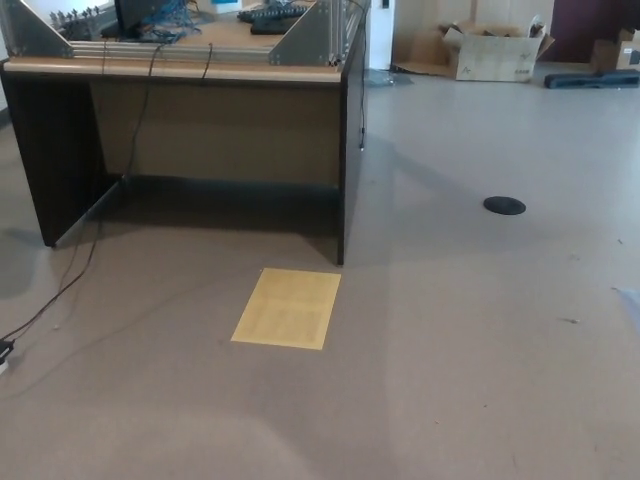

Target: The robot extends its left hand to pick up an emotional support dumpling from the palm of a person and brings its hand down by its side. Then it extends its arm again to hand the dumpling back to the person.

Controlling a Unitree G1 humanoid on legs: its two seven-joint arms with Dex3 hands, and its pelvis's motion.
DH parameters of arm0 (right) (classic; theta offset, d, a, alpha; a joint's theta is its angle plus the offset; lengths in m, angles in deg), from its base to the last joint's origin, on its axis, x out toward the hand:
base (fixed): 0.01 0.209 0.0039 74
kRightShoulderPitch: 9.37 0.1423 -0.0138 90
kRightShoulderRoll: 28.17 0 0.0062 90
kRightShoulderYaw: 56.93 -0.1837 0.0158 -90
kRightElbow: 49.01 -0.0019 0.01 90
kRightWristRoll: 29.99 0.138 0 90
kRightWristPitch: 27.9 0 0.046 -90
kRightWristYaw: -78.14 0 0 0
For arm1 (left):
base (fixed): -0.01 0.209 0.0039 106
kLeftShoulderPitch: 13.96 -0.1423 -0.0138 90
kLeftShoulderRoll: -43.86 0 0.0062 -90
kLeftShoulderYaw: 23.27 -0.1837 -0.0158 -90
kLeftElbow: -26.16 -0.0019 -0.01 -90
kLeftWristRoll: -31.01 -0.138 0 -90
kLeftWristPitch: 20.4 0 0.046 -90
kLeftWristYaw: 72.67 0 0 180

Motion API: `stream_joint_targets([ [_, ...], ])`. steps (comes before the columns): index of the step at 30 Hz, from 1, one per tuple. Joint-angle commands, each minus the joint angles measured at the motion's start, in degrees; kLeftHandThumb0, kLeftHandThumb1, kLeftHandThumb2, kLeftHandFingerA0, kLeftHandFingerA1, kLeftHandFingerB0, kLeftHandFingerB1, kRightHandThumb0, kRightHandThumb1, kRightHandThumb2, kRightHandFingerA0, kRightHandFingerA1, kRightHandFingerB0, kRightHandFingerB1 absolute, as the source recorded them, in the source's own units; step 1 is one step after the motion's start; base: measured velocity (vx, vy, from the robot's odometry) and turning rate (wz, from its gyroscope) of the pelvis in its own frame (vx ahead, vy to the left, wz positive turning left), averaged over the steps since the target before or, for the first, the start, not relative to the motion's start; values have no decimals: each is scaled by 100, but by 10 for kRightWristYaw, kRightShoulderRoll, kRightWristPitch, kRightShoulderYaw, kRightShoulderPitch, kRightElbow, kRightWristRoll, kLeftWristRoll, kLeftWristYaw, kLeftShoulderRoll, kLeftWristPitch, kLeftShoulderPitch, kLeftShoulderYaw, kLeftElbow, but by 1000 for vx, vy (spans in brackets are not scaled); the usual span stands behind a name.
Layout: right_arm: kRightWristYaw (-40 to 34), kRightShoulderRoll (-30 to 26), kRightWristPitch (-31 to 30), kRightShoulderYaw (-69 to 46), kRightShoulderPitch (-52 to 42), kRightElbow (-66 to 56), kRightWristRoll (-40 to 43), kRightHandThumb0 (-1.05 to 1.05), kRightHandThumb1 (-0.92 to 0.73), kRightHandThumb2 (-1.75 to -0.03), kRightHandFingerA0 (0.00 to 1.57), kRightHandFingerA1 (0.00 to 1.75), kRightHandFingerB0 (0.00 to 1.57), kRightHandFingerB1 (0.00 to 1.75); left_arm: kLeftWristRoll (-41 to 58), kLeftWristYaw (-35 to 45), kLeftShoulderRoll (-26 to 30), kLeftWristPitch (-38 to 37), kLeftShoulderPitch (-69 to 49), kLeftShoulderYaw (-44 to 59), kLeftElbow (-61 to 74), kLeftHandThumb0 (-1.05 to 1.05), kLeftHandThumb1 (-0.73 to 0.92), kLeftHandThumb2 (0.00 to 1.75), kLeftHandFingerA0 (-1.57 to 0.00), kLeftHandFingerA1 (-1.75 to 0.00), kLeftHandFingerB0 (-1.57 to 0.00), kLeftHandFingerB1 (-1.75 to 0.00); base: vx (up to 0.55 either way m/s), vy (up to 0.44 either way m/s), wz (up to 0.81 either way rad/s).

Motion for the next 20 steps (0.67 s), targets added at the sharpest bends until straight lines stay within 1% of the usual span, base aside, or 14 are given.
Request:
stream_joint_targets([
  [1, -33, -6, 24, -22, -39, 3, 18, -28, -62, -59, 83, 56, 64, 47, -90, -172, -5, -208, -43, -6, -100, -59, 43, 71, -32, -44, -22, -38, 0, 0, 0],
  [5, -29, -8, 20, -23, -31, 3, 18, -28, -62, -59, 82, 55, 64, 47, -99, -182, 1, -225, -42, -20, -107, -54, 43, 69, -33, -44, -23, -38, 0, 0, 0],
  [8, -28, -7, 20, -24, -29, 3, 17, -28, -62, -59, 82, 55, 64, 47, -98, -187, 4, -233, -38, -24, -115, -54, 43, 69, -33, -44, -23, -38, 0, 0, 0],
  [11, -18, -9, 5, -26, -29, -7, 18, -27, -63, -59, 80, 52, 63, 46, -93, -191, 6, -233, -37, -28, -117, -57, 43, 70, -32, -44, -22, -38, 0, 0, 0],
  [16, -17, -9, 4, -28, -25, -6, 14, -28, -62, -59, 79, 52, 64, 46, -88, -197, 10, -247, -33, -36, -129, -57, 43, 70, -31, -43, -22, -38, 0, 0, 0],
  [20, -16, -10, 4, -29, -23, -6, 14, -27, -62, -59, 80, 53, 65, 47, -83, -198, 12, -245, -30, -39, -132, -56, 43, 69, -31, -43, -22, -37, 0, 0, 0],
])
